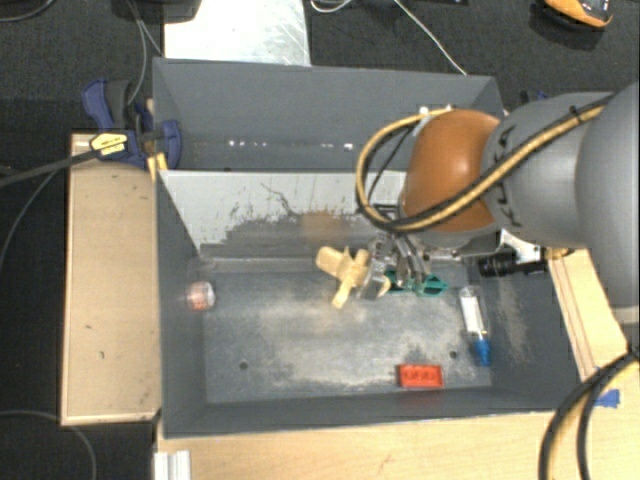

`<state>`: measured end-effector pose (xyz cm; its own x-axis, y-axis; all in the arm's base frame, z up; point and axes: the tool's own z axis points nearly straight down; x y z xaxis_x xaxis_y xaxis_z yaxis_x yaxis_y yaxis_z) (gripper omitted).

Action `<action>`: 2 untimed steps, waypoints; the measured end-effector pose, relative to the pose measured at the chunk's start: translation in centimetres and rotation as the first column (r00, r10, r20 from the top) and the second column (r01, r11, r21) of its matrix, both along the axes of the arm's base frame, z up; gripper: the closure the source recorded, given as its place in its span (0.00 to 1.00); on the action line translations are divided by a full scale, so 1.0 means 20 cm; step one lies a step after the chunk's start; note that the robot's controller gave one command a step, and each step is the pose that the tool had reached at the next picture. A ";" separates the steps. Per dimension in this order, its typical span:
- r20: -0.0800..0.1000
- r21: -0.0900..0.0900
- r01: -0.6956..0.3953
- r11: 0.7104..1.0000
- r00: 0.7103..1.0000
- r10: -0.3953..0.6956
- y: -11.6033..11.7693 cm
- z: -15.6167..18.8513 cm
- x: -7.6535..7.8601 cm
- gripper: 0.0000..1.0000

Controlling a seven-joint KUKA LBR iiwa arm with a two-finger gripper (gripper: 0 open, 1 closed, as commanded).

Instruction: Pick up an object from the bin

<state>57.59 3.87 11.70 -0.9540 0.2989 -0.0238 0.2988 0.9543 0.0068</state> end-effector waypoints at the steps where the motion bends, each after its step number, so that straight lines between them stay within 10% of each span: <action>1: 0.004 0.000 0.001 1.000 1.000 -0.001 0.00 0.04 0.00 1.00; 2: 0.005 0.000 0.001 1.000 1.000 -0.001 0.00 0.04 0.00 1.00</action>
Offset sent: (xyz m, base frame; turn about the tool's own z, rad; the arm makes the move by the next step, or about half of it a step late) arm 0.0001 0.0000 0.0112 0.0000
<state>57.67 3.82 12.58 -0.9536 0.2998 -0.0285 0.2997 0.9540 0.0085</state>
